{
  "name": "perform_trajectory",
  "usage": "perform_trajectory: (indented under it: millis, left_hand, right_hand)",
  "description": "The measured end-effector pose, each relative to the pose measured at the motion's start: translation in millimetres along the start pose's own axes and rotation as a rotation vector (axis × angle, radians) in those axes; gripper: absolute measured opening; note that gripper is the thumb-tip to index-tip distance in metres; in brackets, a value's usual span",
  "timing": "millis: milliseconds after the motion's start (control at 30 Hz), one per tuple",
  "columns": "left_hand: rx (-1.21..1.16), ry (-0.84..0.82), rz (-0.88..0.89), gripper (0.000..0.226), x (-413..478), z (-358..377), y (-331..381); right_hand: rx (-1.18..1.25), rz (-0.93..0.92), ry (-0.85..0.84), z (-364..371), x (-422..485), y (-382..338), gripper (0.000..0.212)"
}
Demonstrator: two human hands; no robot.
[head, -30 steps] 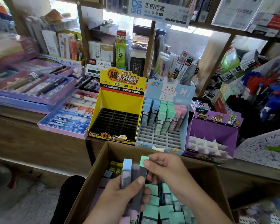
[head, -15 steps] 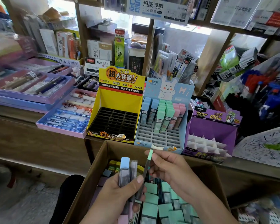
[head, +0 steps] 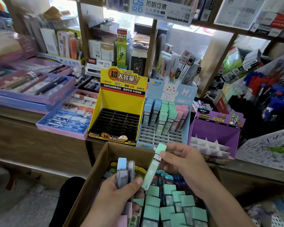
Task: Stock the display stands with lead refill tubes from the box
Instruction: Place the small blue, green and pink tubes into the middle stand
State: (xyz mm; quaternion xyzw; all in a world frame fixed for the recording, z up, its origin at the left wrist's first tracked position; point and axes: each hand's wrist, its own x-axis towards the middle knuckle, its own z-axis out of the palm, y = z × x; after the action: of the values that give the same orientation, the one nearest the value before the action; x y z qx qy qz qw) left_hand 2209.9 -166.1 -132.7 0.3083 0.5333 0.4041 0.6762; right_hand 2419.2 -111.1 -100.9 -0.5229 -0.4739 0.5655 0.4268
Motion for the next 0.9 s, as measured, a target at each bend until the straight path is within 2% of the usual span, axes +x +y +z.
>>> perform_trajectory:
  millis: [100, 233, 367, 533, 700, 900]
  left_hand:
    - [-0.024, -0.006, -0.015, 0.034, 1.4, -1.7, -2.1]
    - [-0.088, -0.009, -0.06, 0.025, 3.1, -1.6, -3.9]
    - [-0.173, -0.041, -0.108, 0.027, 4.7, -3.3, -4.7]
    - [-0.213, -0.029, -0.096, 0.025, 5.5, -4.9, -6.1]
    - [-0.269, -0.034, -0.094, 0.035, 6.3, -7.2, -6.4]
    - [-0.292, -0.058, -0.095, 0.05, 5.2, -8.9, -3.9]
  right_hand:
    - [-0.064, -0.102, 0.098, -12.2, 3.0, -19.2, 0.013]
    - [-0.221, -0.326, 0.272, -26.6, 11.3, -42.1, 0.015]
    - [-0.304, -0.447, 0.328, -36.6, 24.4, -53.2, 0.015]
    - [-0.363, -0.507, 0.33, -38.0, 41.5, -54.6, 0.017]
    - [-0.404, -0.497, 0.302, -37.7, 55.8, -46.5, 0.026]
    - [-0.474, -0.459, 0.292, -40.8, 65.8, -40.1, 0.025]
